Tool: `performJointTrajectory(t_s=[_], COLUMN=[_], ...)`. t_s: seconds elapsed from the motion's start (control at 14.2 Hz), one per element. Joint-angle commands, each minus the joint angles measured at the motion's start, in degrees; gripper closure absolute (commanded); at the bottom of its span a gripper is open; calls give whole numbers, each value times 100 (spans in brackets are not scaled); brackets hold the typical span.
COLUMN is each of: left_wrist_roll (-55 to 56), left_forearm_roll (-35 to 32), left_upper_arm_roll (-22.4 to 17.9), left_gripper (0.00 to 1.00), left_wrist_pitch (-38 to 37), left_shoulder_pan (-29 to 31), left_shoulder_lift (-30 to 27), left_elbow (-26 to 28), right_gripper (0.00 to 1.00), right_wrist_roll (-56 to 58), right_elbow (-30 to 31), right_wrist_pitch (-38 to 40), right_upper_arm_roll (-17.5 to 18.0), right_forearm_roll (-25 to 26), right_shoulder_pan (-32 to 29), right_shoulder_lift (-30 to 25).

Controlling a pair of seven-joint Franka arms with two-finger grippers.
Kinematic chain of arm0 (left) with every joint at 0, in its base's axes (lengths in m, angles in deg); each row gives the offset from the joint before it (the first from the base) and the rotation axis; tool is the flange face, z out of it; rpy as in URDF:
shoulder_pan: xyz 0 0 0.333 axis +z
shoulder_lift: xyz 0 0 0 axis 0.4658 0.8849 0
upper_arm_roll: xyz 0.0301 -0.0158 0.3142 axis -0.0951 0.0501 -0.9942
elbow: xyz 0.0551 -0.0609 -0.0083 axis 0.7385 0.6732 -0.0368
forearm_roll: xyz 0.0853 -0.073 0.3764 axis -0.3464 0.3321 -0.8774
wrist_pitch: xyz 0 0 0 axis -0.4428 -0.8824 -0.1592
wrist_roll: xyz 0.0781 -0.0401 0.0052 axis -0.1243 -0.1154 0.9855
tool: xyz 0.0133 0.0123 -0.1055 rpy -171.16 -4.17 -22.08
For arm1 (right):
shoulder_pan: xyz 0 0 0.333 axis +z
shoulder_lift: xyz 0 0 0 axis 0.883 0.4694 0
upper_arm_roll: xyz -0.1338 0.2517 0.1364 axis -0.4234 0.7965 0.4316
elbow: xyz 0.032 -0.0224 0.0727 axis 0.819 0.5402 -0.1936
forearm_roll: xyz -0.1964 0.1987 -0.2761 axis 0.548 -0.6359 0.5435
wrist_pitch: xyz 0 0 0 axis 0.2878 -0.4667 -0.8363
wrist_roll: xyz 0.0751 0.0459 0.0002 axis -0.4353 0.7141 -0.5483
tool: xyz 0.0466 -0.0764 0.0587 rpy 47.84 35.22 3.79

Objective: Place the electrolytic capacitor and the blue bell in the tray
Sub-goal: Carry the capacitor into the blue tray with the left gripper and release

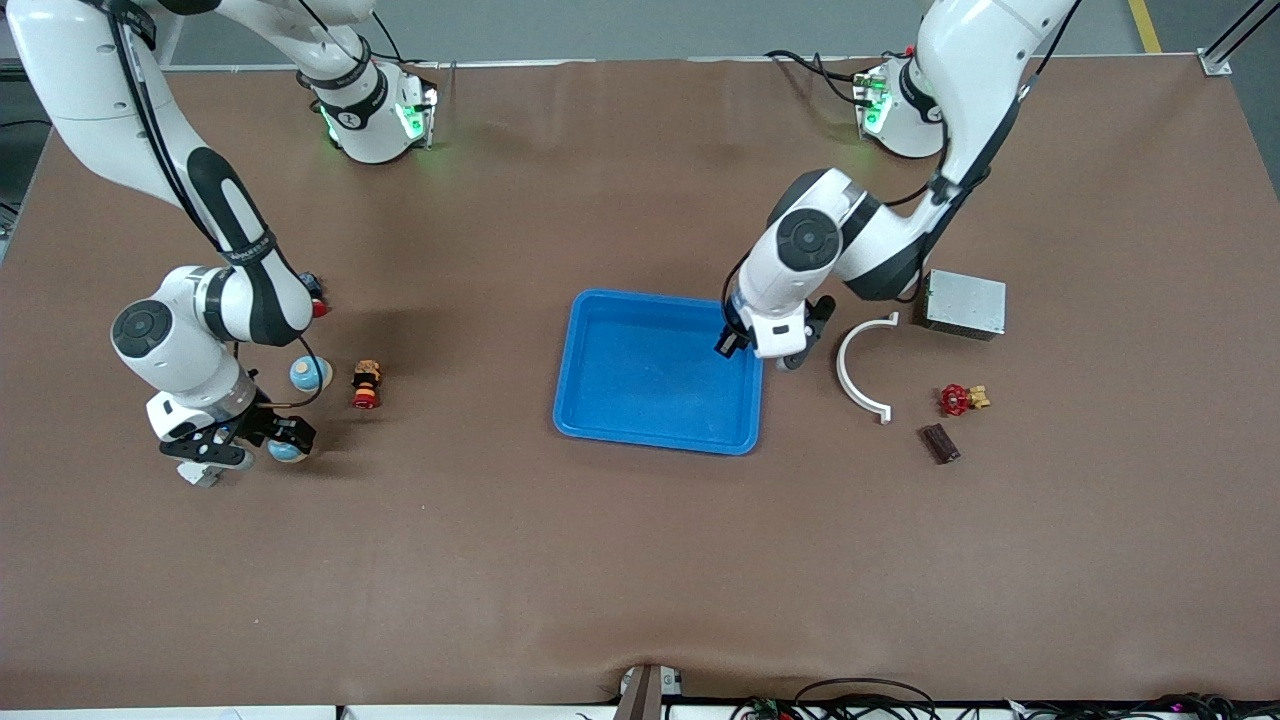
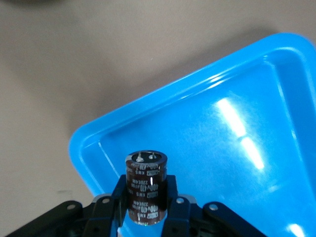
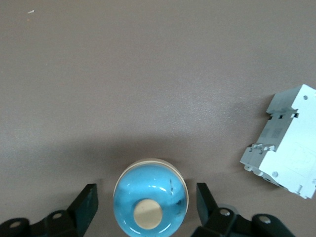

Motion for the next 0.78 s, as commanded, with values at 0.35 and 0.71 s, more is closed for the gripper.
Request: performJointTrajectory(t_s=[0.35,0.71], left_wrist_roll=[737,746], left_forearm_roll=[-432,-432], left_upper_arm_roll=[-42,-42], left_gripper=[59,0], left_wrist_pitch=[-59,-155], left_shoulder_pan=[-156,-16], left_shoulder_lift=[834,580], left_elbow=[-576,-690], right_gripper=[100,100], right_wrist_roll=[209,174], right_elbow=[-110,-285], right_wrist_pitch=[67,1170], right_upper_arm_roll=[46,55], right_forearm_roll=[27,27], right_shoulder_pan=[-82,-56], right_shoulder_lift=[59,-343])
